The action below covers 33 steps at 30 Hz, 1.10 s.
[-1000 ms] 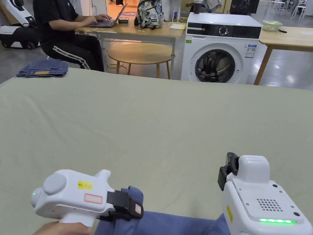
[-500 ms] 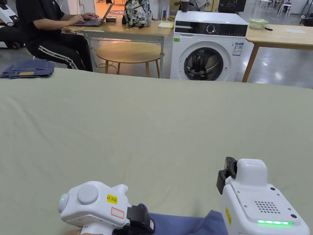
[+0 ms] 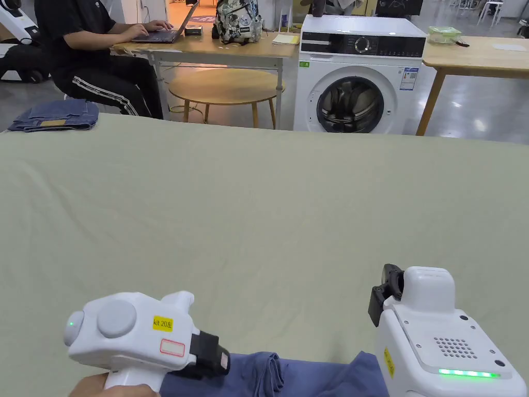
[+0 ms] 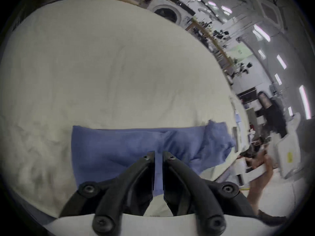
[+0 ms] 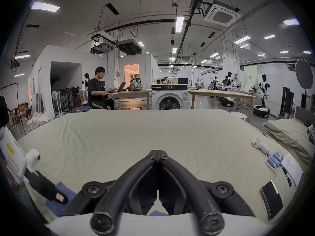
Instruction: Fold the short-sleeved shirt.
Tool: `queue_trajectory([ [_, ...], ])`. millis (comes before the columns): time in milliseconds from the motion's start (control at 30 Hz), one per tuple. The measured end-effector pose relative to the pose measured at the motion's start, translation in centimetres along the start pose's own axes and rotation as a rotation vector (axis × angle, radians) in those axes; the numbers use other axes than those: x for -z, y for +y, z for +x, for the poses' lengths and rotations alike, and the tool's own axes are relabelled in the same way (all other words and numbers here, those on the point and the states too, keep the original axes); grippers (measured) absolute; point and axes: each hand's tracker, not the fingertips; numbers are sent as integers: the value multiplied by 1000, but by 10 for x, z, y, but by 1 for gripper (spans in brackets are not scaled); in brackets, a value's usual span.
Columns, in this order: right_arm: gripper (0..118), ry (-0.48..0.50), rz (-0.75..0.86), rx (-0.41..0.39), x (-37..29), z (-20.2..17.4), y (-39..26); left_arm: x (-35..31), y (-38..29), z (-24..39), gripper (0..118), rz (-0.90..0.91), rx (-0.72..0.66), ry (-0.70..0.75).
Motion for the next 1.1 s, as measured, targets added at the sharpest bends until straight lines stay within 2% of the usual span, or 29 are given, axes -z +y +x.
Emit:
queue_trajectory([
  [67,0,-1,-2,-1,0,0,-1,16,-4,-2,4,-51,24,12],
  [200,0,-3,-10,-2,1,1,-4,44,-12,0,4,-103,21,-157],
  [333,0,-3,-24,5,1,3,-5,64,-19,12,4,-120,55,-253],
  [500,0,-5,-26,12,0,6,-5,77,-23,37,3,-116,68,-182],
  [700,0,-8,-29,24,0,7,-6,81,-21,29,3,-111,46,-208],
  [833,0,-5,-15,25,-1,6,-5,49,-19,22,3,-99,36,-249],
  [1000,0,-10,13,3,-1,4,-1,-17,-11,-9,4,48,-25,-278],
  [1033,0,-10,18,5,-1,4,0,-29,-10,-20,9,84,-38,-260],
  [1067,0,-10,21,5,-1,3,1,-39,-9,-31,20,106,-44,-239],
  [1100,0,-10,23,4,0,3,2,-49,-9,-40,36,115,-51,-222],
])
